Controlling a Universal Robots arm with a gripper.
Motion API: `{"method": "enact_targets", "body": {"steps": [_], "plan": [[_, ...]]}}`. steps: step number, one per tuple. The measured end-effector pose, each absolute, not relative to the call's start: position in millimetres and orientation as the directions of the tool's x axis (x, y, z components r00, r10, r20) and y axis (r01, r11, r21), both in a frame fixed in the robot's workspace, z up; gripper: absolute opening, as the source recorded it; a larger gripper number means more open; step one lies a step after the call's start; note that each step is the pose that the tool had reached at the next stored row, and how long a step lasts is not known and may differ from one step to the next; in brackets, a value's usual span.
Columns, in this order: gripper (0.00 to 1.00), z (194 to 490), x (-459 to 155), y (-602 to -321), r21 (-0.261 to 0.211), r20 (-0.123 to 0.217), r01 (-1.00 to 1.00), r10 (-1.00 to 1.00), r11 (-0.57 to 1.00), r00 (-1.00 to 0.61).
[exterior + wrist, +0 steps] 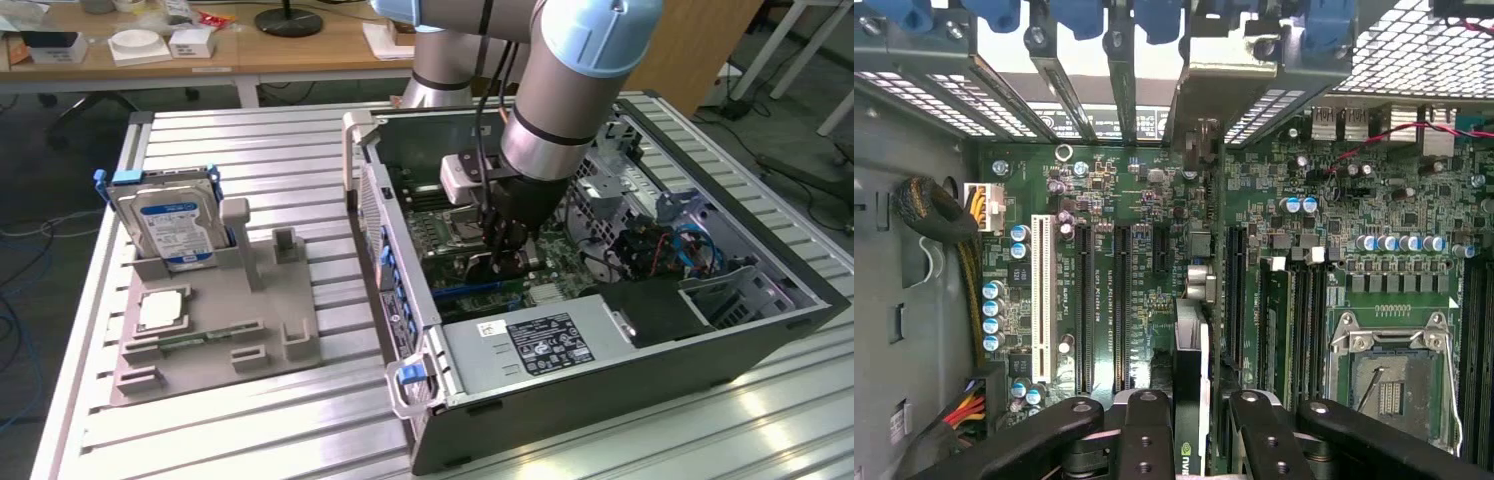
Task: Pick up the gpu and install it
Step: 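Insert the gpu into the slot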
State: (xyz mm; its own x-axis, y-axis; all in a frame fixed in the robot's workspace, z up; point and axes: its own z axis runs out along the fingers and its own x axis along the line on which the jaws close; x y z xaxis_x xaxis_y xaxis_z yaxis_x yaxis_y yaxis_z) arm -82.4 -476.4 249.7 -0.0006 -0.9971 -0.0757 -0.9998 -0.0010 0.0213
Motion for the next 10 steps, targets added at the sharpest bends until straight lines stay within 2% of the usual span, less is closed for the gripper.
{"method": "enact_targets", "body": {"steps": [10], "plan": [[0.27, 249.5, -82.2, -475.3, 0.021, -0.076, -1.0, -0.997, -0.018, 0.016]]}}
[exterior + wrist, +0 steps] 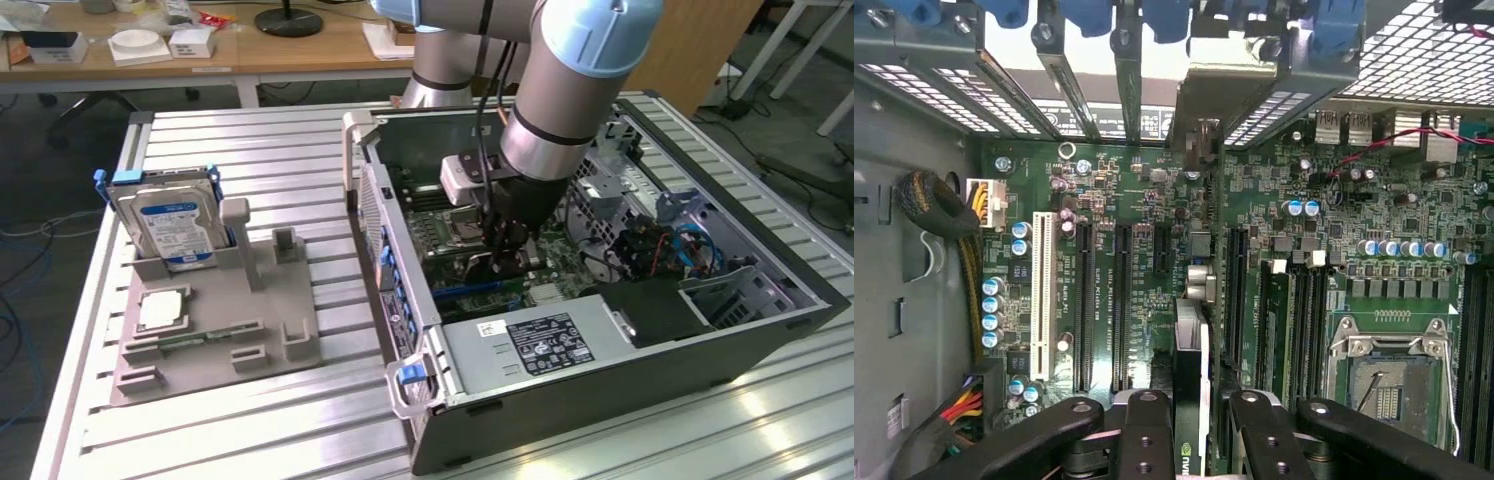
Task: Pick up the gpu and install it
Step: 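Insert the gpu into the slot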
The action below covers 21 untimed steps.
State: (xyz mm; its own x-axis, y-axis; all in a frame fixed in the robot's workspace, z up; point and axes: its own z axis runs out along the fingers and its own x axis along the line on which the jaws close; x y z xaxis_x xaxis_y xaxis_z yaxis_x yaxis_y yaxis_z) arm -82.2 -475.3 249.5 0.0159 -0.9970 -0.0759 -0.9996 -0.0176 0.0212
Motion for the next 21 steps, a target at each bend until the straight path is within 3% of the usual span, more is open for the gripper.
{"method": "enact_targets", "body": {"steps": [21], "plan": [[0.27, 248.7, -85.7, -474.7, 0.021, -0.076, -1.0, -0.997, -0.017, 0.016]]}}
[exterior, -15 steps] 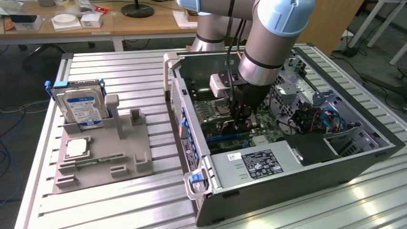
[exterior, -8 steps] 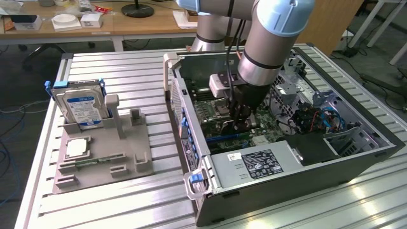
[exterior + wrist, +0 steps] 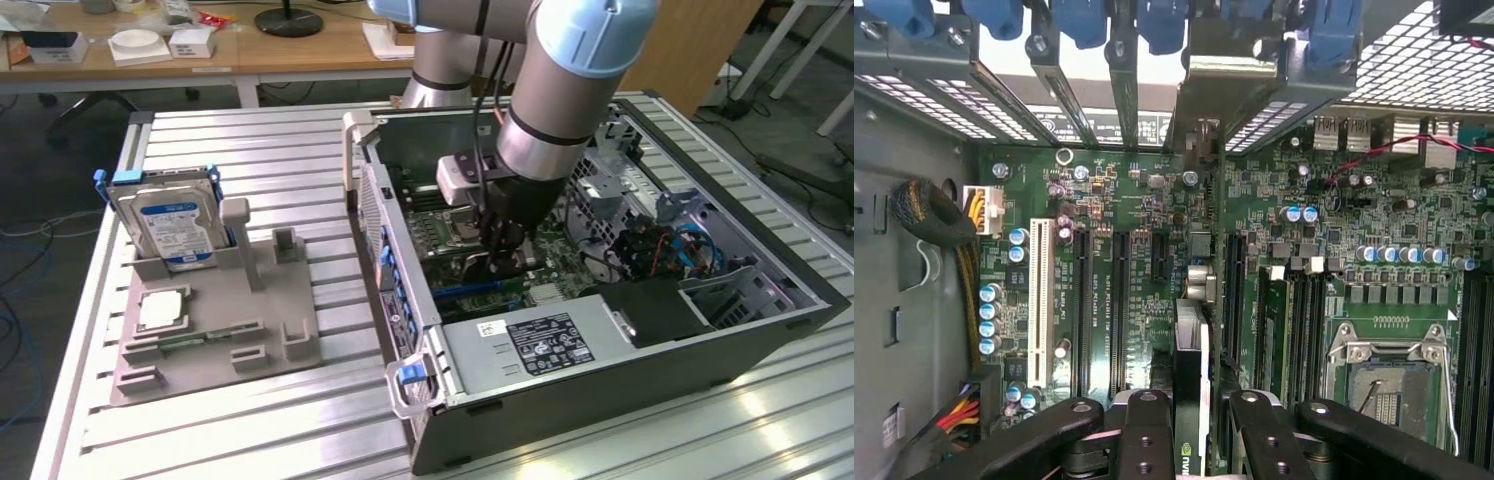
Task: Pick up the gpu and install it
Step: 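Insert the gpu into the slot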
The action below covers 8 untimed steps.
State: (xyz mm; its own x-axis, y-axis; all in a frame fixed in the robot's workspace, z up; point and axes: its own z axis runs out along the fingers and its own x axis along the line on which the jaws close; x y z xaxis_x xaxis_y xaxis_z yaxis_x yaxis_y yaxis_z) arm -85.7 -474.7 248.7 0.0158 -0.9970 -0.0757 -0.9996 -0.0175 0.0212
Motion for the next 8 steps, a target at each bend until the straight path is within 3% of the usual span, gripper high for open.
{"method": "enact_targets", "body": {"steps": [8], "plan": [[0.27, 247.9, -87.3, -474.7, 0.021, -0.076, -1.0, -0.997, -0.017, 0.016]]}}
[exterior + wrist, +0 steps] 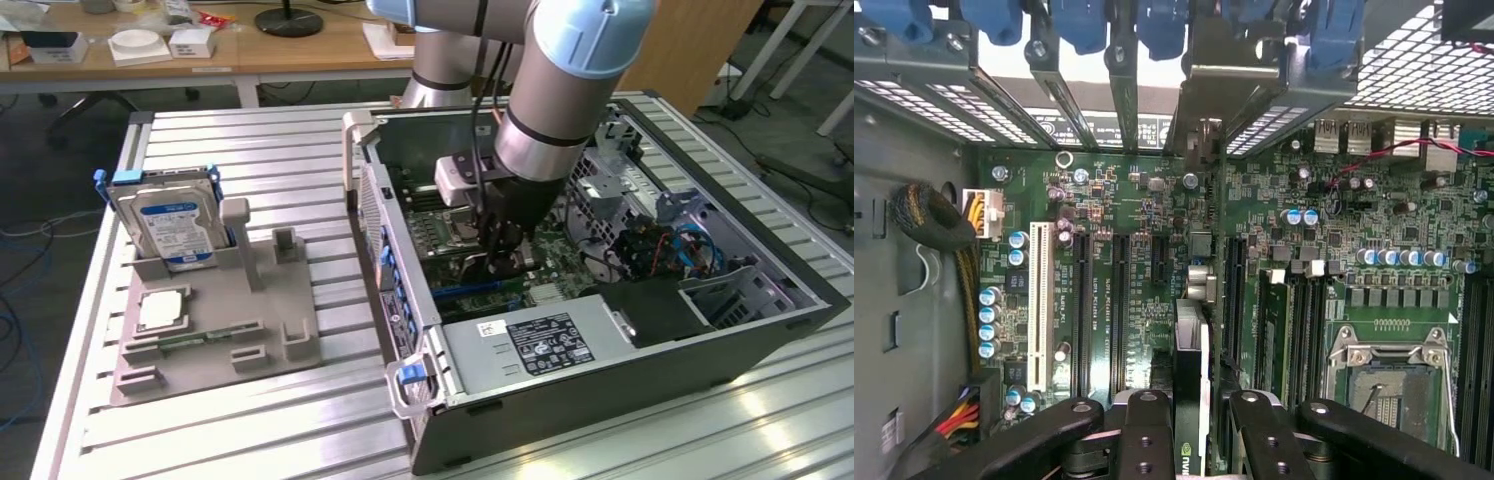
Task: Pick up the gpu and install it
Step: 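Insert the gpu into the slot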
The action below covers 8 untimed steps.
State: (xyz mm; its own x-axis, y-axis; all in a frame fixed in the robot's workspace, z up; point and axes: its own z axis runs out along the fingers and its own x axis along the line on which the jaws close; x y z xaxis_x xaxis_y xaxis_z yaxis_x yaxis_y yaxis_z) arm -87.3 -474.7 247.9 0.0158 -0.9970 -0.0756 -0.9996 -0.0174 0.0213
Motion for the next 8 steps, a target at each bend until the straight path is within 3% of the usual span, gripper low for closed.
{"method": "enact_targets", "body": {"steps": [8], "plan": [[0.27, 247.3, -87.7, -474.2, 0.021, -0.076, -1.0, -0.997, -0.017, 0.016]]}}
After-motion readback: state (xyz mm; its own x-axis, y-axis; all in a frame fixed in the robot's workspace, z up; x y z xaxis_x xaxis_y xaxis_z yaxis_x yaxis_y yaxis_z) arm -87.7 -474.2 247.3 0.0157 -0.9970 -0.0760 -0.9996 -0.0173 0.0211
